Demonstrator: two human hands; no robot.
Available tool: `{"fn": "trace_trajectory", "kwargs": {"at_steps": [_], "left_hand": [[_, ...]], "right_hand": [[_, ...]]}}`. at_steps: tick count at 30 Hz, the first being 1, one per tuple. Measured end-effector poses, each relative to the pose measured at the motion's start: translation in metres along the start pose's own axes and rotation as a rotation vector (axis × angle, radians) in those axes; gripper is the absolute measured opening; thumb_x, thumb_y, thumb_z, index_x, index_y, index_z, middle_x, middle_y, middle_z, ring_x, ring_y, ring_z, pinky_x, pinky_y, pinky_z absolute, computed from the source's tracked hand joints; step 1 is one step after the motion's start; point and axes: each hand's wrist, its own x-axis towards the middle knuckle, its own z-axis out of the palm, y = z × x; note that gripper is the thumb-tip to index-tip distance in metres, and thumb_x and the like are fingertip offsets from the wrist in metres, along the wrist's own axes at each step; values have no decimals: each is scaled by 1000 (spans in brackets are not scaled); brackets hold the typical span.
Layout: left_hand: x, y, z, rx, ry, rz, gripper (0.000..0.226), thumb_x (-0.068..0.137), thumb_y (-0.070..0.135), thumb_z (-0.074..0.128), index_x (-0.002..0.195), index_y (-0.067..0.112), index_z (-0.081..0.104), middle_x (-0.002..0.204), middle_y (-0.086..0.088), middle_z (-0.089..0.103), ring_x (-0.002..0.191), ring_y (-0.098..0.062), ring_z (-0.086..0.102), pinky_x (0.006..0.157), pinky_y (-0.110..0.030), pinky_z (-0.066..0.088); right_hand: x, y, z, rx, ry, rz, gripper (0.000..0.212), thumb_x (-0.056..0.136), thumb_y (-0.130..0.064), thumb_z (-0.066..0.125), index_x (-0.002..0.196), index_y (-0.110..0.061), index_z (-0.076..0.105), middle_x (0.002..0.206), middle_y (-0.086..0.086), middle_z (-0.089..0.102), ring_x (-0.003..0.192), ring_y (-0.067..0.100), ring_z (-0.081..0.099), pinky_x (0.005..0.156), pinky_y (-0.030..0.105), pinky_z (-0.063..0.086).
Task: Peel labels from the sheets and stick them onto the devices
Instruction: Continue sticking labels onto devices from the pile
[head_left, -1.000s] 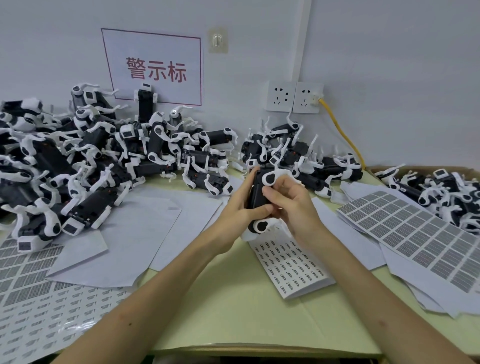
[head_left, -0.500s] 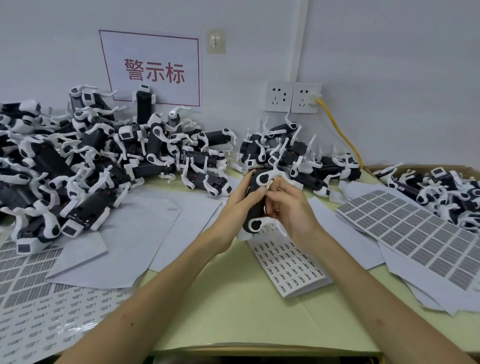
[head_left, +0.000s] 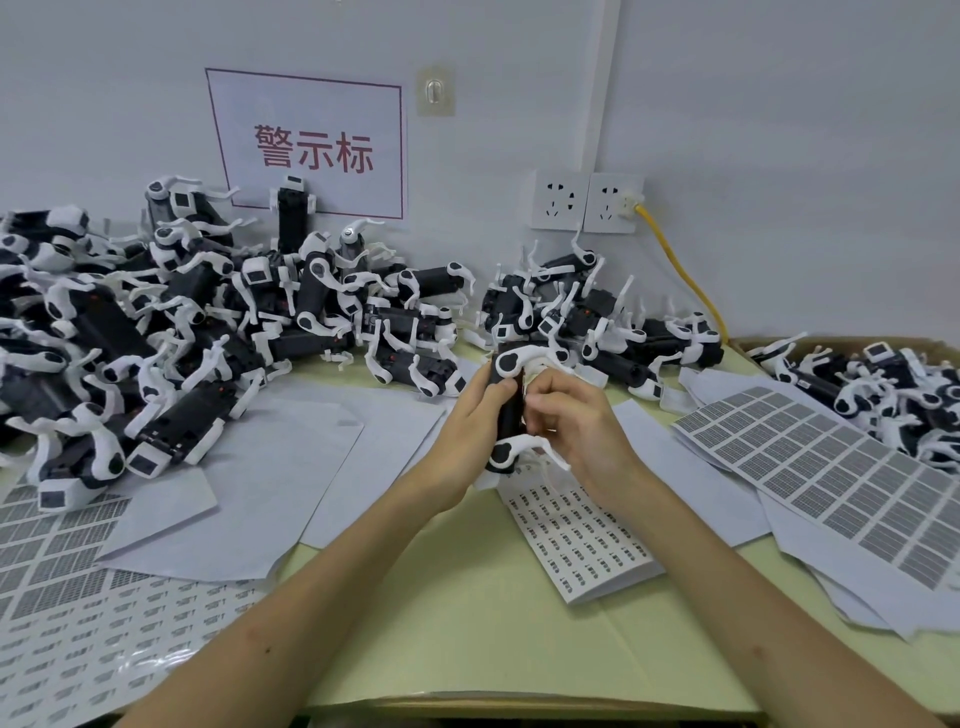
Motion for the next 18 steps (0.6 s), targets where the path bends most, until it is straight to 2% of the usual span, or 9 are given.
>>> {"fn": "trace_trajectory", "kwargs": {"at_steps": [3, 7, 10, 13, 18], "left_hand": [[0, -1, 0, -26, -16, -7, 28, 110, 25, 40, 114, 38, 64, 88, 19, 71, 85, -1, 66, 77, -23, 49], [1, -1, -1, -62, -63, 0, 30, 110, 19, 37, 125, 29, 61, 103, 2, 67, 86, -4, 66, 73, -19, 52], [1, -1, -2, -80, -87, 11, 29, 103, 24, 42, 127, 23, 59, 102, 3, 66, 87, -3, 65, 74, -18, 52], [1, -1, -3, -97, -107, -8, 42, 88, 33, 45, 127, 23, 59, 103, 3, 66, 93, -9, 64, 83, -27, 51], [4, -4, -4, -132, -143, -18, 40, 84, 32, 48, 121, 19, 57, 96, -5, 64, 92, -20, 62, 88, -40, 49]], "right_hand": [[0, 0, 0, 14, 20, 12, 13, 80, -16, 62, 67, -16, 61, 62, 3, 50, 60, 16, 46, 57, 32, 31], [1, -1, 0, 33, 32, 9, 13, 78, -15, 62, 65, -16, 61, 62, 3, 50, 60, 16, 45, 58, 31, 31], [2, -1, 0, 54, 34, 3, 16, 77, -15, 61, 62, -18, 62, 61, 1, 50, 59, 15, 46, 56, 29, 33], [1, -1, 0, 52, 34, 2, 15, 77, -15, 62, 62, -18, 63, 61, 1, 51, 58, 14, 46, 55, 28, 33], [2, 0, -1, 51, 43, 8, 16, 77, -16, 63, 62, -21, 64, 60, 1, 52, 56, 14, 49, 56, 26, 37]]}}
